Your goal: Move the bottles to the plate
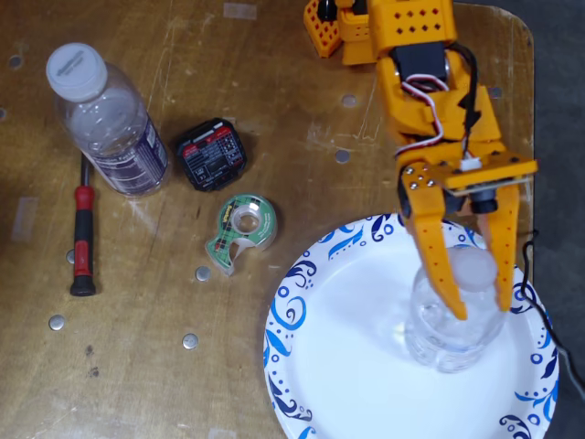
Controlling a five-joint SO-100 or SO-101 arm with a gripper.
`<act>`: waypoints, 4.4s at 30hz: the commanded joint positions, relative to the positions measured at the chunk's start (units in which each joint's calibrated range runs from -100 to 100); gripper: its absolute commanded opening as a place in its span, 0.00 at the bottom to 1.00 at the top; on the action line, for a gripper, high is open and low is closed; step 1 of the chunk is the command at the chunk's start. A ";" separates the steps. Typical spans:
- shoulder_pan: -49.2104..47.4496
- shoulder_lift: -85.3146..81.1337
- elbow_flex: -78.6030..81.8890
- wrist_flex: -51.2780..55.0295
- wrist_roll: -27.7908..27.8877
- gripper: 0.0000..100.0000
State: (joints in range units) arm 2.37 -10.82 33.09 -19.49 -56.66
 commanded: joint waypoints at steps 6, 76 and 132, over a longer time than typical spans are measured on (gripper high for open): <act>-1.02 -0.90 0.96 1.91 0.94 0.03; 0.92 -31.34 16.10 0.86 1.26 0.16; 62.59 -59.75 32.58 26.28 4.39 0.31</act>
State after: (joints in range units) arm 65.82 -73.57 69.87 8.85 -52.44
